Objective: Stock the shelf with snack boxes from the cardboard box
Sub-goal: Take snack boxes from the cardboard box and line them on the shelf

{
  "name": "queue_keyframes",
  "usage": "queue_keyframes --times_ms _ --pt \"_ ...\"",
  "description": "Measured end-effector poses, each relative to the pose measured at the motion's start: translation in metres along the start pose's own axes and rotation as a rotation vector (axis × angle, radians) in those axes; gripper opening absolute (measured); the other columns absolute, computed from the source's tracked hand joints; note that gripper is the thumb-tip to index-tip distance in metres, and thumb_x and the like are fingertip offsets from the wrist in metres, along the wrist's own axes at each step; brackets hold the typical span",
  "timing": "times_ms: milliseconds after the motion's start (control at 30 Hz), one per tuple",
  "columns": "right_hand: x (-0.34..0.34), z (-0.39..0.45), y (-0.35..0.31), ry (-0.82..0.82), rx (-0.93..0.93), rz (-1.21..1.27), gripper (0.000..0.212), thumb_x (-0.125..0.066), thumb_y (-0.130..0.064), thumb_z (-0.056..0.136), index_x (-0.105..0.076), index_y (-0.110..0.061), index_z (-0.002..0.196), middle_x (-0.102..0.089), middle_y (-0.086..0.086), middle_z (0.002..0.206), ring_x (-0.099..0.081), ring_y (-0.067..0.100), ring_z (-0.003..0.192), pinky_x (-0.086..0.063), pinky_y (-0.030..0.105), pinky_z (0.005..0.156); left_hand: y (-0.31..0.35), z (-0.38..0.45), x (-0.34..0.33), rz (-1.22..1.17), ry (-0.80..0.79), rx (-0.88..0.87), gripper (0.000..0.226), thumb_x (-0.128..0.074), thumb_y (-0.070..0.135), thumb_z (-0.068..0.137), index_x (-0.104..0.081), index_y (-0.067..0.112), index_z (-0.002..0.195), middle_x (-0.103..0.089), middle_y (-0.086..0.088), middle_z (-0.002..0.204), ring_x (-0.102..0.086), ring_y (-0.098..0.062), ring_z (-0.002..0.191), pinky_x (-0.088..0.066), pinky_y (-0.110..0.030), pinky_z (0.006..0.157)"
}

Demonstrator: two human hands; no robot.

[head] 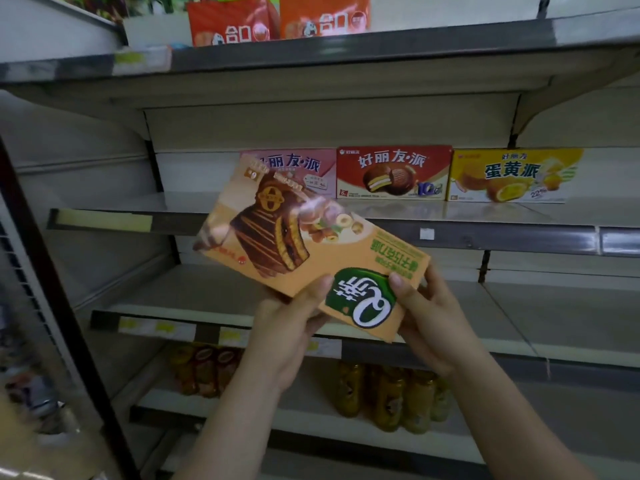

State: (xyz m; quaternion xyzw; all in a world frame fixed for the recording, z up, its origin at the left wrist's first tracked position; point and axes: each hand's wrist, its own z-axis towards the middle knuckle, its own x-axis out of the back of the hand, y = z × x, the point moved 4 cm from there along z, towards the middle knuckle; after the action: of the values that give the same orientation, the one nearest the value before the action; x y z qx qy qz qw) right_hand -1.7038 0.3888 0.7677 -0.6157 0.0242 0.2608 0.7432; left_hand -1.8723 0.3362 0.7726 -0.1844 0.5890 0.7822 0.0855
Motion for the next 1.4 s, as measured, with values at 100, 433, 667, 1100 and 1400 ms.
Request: queue_keyframes --times_ms 100,433,667,1100,1400 --pt "0.004 -0.002 -0.009 0.022 0.019 -0.381 0.075 -0.078 -0.044 0.062 -0.046 -0.033 0.129 -0.059 -0.009 0.128 -0.063 0.013 0.112 -0.053 0.043 0.093 0.039 0.01 0.012 0.304 -0.008 -0.106 0.078 -0.09 0.033 0.055 -0.055 0.018 0.123 -0.074 0.001 0.102 -0.071 -0.017 0.093 -0.059 -0.041 0.079" --pt "0.015 0.006 -0.091 -0.164 0.187 -0.656 0.079 -0.077 -0.023 0.063 -0.042 -0.039 0.133 -0.063 -0.002 0.123 -0.069 0.012 0.098 -0.057 0.021 0.073 0.102 0.04 -0.037 1.195 -0.497 -0.16 0.073 -0.08 0.033 0.075 -0.041 0.058 0.132 -0.062 0.025 0.115 -0.063 0.002 0.099 -0.053 -0.029 0.089" --pt "0.052 0.019 -0.111 0.041 0.211 -0.493 0.08 -0.084 -0.026 0.062 -0.047 -0.026 0.133 -0.063 0.008 0.123 -0.065 0.023 0.109 -0.056 0.038 0.086 0.123 0.082 -0.069 1.296 -0.333 -0.325 0.089 -0.075 0.059 0.061 -0.036 0.05 0.14 -0.047 0.014 0.137 -0.049 -0.011 0.117 -0.049 -0.04 0.092" --pt "0.036 0.062 -0.118 0.17 0.167 -0.142 0.054 -0.065 -0.015 0.077 -0.051 -0.012 0.129 -0.067 0.01 0.119 -0.068 0.024 0.102 -0.059 0.035 0.076 0.097 0.13 -0.008 0.421 -0.239 -0.142 0.092 -0.085 0.069 0.034 -0.058 0.031 0.113 -0.073 0.004 0.109 -0.068 -0.016 0.105 -0.048 -0.046 0.099" --pt "-0.109 0.171 -0.078 0.071 0.11 -0.755 0.008 -0.067 -0.029 0.088 -0.065 -0.024 0.093 -0.072 -0.001 0.099 -0.066 0.019 0.099 -0.053 0.041 0.092 0.179 0.177 0.129 0.681 -0.052 -0.13 0.039 -0.061 0.047 0.071 -0.063 0.026 0.105 -0.074 0.007 0.099 -0.064 -0.014 0.107 -0.044 -0.036 0.1"
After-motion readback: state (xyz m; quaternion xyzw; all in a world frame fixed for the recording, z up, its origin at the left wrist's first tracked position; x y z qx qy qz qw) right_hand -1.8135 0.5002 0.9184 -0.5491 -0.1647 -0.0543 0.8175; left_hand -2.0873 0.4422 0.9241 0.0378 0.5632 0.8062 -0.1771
